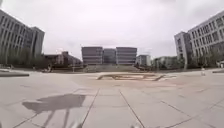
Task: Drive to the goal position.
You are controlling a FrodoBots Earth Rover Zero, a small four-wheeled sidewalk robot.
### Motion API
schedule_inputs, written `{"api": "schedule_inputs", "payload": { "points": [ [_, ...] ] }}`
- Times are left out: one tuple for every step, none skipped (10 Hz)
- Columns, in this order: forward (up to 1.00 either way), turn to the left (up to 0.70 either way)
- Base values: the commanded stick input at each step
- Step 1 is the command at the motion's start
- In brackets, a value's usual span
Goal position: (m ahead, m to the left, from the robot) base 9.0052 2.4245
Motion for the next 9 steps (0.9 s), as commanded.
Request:
{"api": "schedule_inputs", "payload": {
  "points": [
    [0.70, 0.00],
    [0.70, 0.00],
    [0.70, 0.00],
    [0.70, 0.01],
    [0.70, 0.03],
    [0.70, 0.21],
    [0.70, 0.19],
    [0.70, 0.02],
    [0.70, 0.01]
  ]
}}
